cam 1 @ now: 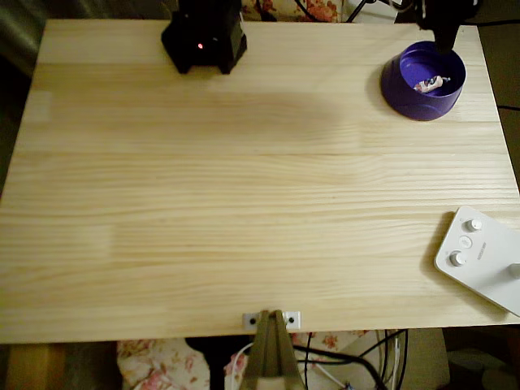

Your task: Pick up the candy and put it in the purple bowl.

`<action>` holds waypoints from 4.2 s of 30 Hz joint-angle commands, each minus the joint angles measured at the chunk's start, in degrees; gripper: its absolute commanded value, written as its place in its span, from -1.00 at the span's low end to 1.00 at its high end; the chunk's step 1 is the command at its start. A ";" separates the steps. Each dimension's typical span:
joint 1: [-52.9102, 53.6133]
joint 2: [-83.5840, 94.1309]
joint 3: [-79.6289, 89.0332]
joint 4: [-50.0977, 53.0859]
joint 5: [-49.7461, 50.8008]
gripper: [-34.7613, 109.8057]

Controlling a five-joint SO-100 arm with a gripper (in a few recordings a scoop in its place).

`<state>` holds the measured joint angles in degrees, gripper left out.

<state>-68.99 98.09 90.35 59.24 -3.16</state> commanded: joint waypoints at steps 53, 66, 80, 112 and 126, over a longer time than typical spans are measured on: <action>74.62 50.45 37.09 11.16 6.24 -0.53; 82.97 64.25 60.21 3.60 4.92 -0.53; 82.53 82.09 74.88 7.38 4.22 -0.53; 82.62 90.97 79.63 11.16 2.99 -0.53; 82.62 90.97 79.63 11.16 2.99 -0.53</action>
<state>12.83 188.26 170.07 69.79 0.18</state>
